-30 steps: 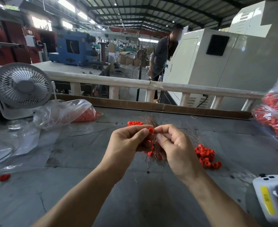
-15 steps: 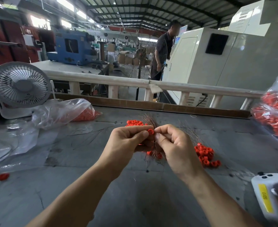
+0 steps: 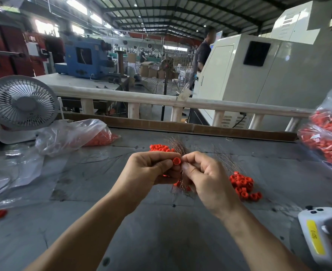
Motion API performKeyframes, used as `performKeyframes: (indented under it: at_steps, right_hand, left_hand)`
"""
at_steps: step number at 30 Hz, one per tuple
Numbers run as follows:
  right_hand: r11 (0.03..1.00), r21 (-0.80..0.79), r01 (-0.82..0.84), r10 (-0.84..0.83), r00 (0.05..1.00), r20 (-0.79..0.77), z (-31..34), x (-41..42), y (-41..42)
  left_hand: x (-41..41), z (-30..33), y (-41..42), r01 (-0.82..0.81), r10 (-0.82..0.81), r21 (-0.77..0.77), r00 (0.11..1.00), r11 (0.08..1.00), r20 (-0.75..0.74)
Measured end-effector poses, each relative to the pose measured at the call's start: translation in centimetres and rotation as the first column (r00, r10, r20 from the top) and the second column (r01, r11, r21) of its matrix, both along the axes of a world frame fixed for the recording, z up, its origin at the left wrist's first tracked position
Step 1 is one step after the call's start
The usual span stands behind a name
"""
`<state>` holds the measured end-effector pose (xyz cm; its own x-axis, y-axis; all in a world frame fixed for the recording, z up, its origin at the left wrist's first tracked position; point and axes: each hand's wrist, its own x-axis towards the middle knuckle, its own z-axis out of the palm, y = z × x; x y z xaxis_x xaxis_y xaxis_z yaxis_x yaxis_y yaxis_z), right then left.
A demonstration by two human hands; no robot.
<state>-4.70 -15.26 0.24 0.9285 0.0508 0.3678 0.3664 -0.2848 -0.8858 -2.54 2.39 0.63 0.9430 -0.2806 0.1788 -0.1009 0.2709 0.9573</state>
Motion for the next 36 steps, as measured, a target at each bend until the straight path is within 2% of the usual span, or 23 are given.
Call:
performKeyframes:
  at_steps: [4,11,21,26,31,36]
  right_hand:
    - [0.999,-0.002,0.043,-0.043,0.999,-0.001,0.04,-0.03,0.06]
    - [0.991,-0.093,0.091,-0.089,0.995,0.035,0.19,-0.36,0.00]
    - [0.993,-0.074,0.095,-0.091,0.994,0.055,0.38,-0.39,-0.01]
    - [0.999,0.000,0.045,-0.045,0.999,0.012,0.37,-0.31,0.10]
    - [0.985,0.167,-0.040,0.054,0.995,-0.079,0.63,-0.52,0.65]
    - [0.983,0.182,-0.038,0.058,0.992,-0.108,0.67,-0.45,0.66]
  left_hand:
    - [-0.19,0.15,-0.05,-0.005,0.005,0.014,1.000,1.000,-0.012]
    - [-0.32,0.29,-0.03,-0.016,0.016,0.026,1.000,1.000,-0.026]
    - [-0.06,0.07,0.08,-0.004,0.004,0.026,1.000,1.000,-0.022]
    - [-0.09,0.00,-0.09,-0.006,0.006,-0.002,1.000,1.000,0.000]
    - [-0.29,0.11,-0.19,-0.036,0.036,-0.034,0.999,0.999,0.025]
    - [-0.30,0.01,-0.28,-0.056,0.057,-0.024,0.997,0.998,0.050]
